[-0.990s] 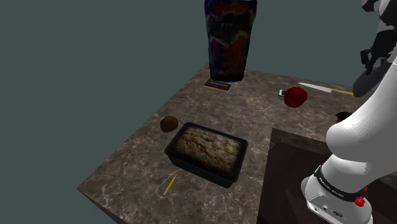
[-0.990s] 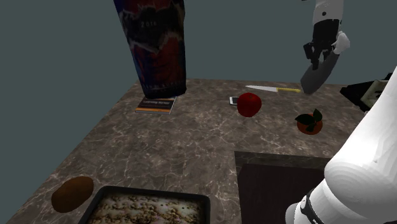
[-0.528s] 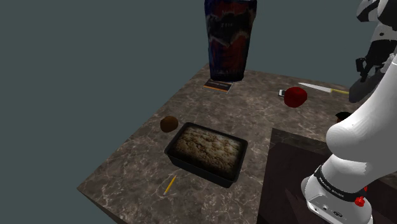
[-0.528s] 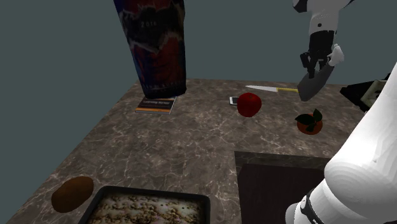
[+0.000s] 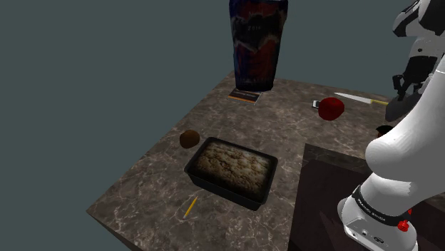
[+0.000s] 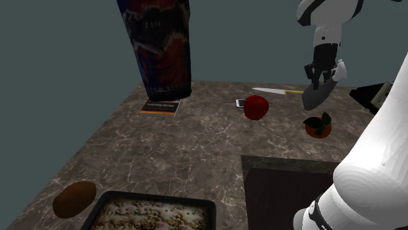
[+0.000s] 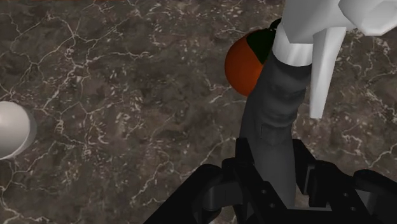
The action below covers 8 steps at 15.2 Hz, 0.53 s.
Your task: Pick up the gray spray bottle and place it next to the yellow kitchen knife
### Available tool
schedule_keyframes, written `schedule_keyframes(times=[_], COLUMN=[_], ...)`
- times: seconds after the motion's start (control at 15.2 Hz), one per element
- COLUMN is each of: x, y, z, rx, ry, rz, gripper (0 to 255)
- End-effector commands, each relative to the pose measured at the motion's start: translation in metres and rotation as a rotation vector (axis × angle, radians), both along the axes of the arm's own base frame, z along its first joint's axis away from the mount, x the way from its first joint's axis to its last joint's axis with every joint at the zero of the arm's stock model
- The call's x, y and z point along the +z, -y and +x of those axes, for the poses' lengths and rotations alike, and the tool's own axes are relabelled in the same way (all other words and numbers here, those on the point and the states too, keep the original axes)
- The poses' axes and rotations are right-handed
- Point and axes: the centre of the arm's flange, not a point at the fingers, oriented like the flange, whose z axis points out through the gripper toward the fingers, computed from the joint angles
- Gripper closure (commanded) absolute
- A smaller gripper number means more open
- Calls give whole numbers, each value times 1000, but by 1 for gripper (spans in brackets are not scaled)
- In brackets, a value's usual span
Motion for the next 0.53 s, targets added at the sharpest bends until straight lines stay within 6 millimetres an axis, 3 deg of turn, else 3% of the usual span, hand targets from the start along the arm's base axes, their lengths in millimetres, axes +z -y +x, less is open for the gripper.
schedule_keyframes(times=[0.0,0.33,0.46], x=[-11,-36,-36], y=[0,0,0], z=[1,1,1], rx=[0,0,0], ry=[0,0,0], rz=[0,0,0], gripper=[255,255,255])
